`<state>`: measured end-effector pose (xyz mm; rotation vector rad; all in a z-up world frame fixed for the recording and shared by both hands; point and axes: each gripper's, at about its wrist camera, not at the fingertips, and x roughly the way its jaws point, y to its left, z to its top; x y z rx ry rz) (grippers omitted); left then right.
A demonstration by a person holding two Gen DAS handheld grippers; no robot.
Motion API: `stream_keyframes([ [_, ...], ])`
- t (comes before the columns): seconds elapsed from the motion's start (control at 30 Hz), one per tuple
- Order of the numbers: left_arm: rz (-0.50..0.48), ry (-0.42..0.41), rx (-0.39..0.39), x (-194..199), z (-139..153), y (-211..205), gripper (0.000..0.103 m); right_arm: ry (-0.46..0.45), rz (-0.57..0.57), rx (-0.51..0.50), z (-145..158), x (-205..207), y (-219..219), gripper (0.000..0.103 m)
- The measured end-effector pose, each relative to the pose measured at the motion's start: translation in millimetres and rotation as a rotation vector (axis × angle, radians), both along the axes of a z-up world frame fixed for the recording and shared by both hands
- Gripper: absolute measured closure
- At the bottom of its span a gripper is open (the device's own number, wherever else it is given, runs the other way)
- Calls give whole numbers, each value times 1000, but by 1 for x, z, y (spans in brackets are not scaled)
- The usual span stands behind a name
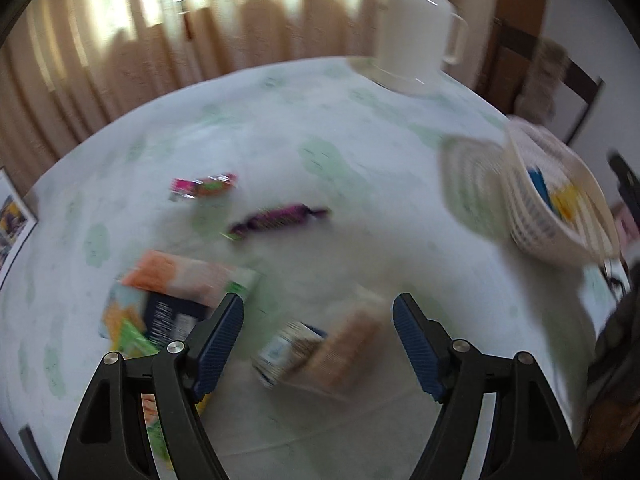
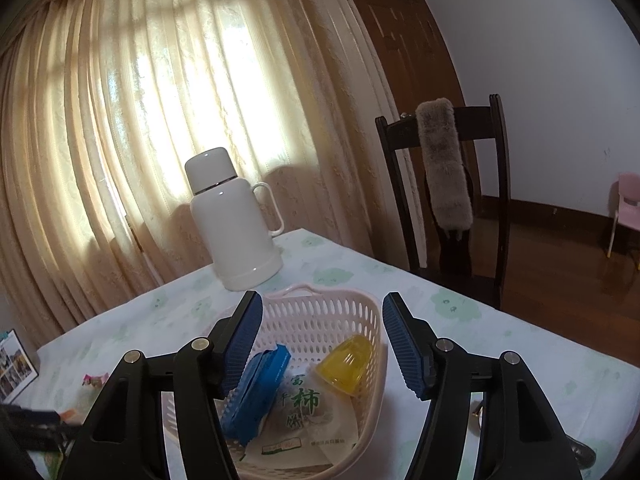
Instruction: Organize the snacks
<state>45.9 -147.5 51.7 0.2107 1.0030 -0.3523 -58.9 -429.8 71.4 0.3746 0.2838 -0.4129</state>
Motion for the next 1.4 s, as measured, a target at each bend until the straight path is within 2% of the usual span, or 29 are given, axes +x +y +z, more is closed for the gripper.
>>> stream_keyframes([
  [0.1,-49,8,37,-8,-10,-10,37,0,1,0,0,0,0,39],
  [0.17,-60,24,55,-10,-18,-12,50,2,2,-1,-1,0,-1,39],
  [0.4,-101,5,70,-7,-27,-18,51,5,7,-1,-2,-1,-2,39],
  [0.57,-131,19,62,-5,-31,-23,67,6,4,-2,-3,-1,-2,39],
  [0.73,-139,6,81,-12,-27,-27,74,3,5,-4,-2,-1,-2,39],
  [1.03,-162,-26,-25,-12,20,-49,74,-15,-18,13,-2,-1,-7,39],
  [1.2,-214,-64,-84,-8,53,-84,74,-29,-33,22,-1,-4,-8,39],
  [1.4,-282,-63,-140,-2,70,-127,74,-34,-49,37,-1,-6,-11,39],
])
